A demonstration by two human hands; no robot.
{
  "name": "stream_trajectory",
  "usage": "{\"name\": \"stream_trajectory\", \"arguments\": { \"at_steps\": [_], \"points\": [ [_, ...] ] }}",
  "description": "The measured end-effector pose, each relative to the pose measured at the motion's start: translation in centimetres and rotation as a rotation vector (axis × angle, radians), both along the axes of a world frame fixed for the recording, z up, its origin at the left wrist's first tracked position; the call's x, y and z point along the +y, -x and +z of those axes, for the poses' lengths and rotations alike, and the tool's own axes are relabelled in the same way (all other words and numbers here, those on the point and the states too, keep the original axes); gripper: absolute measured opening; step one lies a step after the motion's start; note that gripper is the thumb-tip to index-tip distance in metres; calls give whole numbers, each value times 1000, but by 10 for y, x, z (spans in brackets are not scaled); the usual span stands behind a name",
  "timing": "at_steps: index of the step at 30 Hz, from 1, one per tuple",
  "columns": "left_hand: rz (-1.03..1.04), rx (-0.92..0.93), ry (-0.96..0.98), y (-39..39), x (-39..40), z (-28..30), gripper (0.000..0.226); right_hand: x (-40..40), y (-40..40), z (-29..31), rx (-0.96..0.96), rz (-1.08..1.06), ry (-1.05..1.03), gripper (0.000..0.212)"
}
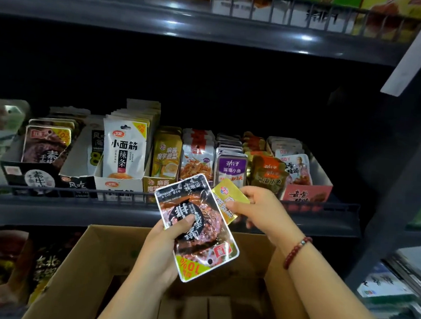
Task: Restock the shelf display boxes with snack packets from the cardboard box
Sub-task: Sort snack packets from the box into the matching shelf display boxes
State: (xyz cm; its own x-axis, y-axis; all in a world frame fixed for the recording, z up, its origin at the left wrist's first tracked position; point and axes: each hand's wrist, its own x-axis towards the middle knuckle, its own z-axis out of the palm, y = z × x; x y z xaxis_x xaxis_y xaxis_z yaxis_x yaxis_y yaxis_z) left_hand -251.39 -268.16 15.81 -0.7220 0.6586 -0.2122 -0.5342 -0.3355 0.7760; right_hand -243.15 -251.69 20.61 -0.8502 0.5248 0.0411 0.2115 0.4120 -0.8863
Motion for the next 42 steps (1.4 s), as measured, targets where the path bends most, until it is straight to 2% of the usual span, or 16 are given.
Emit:
{"name": "stream_trajectory", "arguments": {
  "at_steps": [2, 5, 8, 10, 13, 16, 22, 25, 27, 30, 33, 34, 36, 38, 40, 42],
  "points": [
    [31, 4, 13, 3, -4, 0, 32, -5, 7, 1, 72, -67, 43, 14],
    [105, 2, 28, 10, -13, 1, 30, -12, 20, 4, 214, -170, 178, 3],
    [180, -16, -10, 18, -20, 5, 26, -24, 36, 8, 170, -87, 257, 2],
    [225, -24, -8, 23, -22, 7, 21, -30, 51, 8, 124, -85, 184, 3],
    [305, -11, 24, 35, -27, 11, 17, -30, 79, 15, 237, -187, 52, 8],
    [372, -4, 32, 51, -34, 13, 17, -25, 111, 27, 319, -198, -73, 10],
    [369, -19, 57, 64, -42, 3, 17, -23, 164, 36, 331, -232, -341, 19],
    [362, -40, 53, 68, -44, 0, 18, -22, 178, 33, 237, -181, -382, 14],
    [359, -50, 40, 69, -46, 0, 18, -24, 185, 29, 101, -118, -388, 9],
    [357, -55, 42, 69, -47, -2, 18, -27, 188, 17, -94, -85, -483, 14],
    [359, -49, 51, 68, -48, -1, 16, -32, 186, 8, -115, -82, -460, 13],
    [360, -46, 51, 68, -49, -1, 16, -33, 186, 7, -83, -91, -430, 17],
    [355, -33, 55, 68, -49, -1, 16, -36, 182, 7, -6, -136, -343, 43],
    [346, -14, 60, 67, -49, 1, 14, -42, 174, 8, 87, -188, -277, 52],
    [340, 4, 65, 65, -50, 2, 14, -49, 163, 8, 154, -207, -270, 50],
    [335, 12, 62, 64, -50, 4, 15, -59, 147, 11, 143, -121, -256, 38]
  ]
}}
